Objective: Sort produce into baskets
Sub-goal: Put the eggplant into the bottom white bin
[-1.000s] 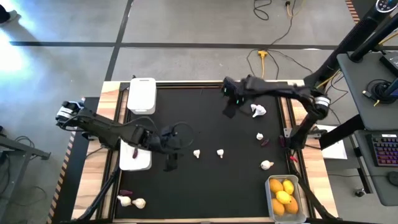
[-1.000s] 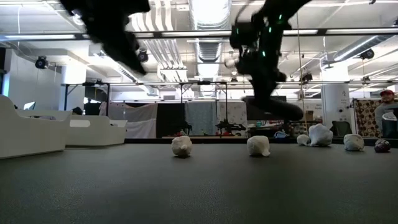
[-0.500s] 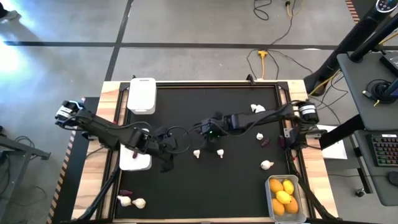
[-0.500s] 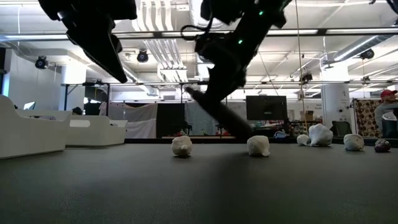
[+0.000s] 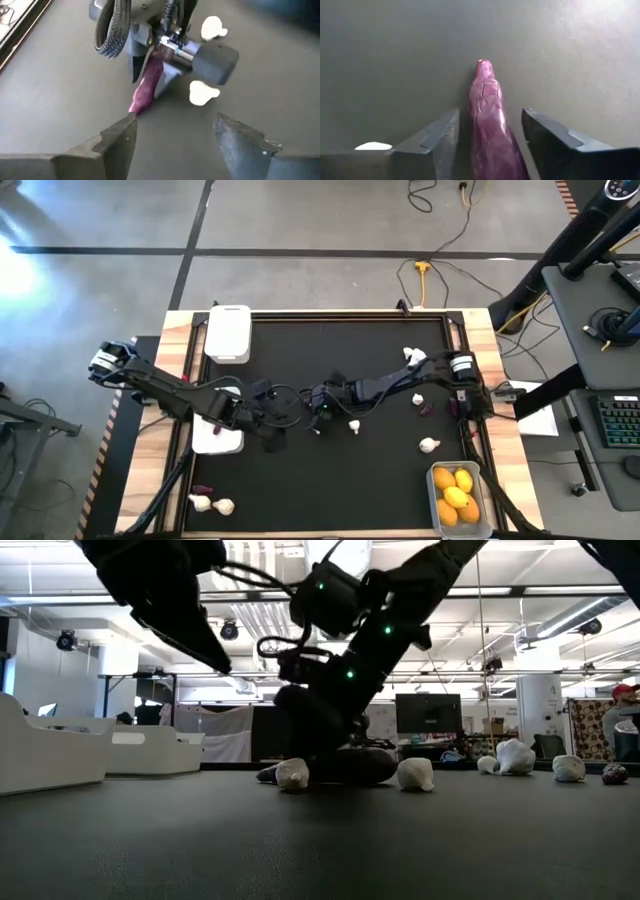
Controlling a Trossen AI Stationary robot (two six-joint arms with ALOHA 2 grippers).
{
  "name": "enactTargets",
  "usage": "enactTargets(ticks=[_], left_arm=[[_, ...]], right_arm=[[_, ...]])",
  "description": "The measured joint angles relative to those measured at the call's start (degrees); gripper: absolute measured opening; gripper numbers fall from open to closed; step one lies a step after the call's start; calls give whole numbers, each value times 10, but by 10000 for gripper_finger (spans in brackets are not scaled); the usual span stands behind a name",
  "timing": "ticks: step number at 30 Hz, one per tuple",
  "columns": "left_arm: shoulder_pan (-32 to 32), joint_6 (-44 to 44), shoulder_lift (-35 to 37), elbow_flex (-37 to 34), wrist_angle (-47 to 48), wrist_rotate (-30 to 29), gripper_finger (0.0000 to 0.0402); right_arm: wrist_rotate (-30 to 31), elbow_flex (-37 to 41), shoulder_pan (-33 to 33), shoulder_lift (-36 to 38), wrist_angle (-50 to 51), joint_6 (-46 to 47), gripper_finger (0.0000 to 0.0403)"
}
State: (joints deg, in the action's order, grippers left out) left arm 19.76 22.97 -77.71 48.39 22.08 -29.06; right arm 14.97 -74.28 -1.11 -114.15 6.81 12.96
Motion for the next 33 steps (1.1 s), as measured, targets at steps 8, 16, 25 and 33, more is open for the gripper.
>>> enactTargets(ticks=[8, 16, 25, 33], left_arm=[[-28, -70, -16, -27, -142, 23, 293], [-154, -191, -77, -32, -253, 163, 300], [-250, -303, -219, -33, -420, 315, 300], [-261, -310, -299, -31, -477, 354, 284]], right_arm=[[1, 4, -39, 134, 94, -11, 308], [54, 99, -118, 296, 153, 18, 355], [61, 266, -152, 415, 56, 72, 357], [61, 320, -151, 420, -26, 51, 357]])
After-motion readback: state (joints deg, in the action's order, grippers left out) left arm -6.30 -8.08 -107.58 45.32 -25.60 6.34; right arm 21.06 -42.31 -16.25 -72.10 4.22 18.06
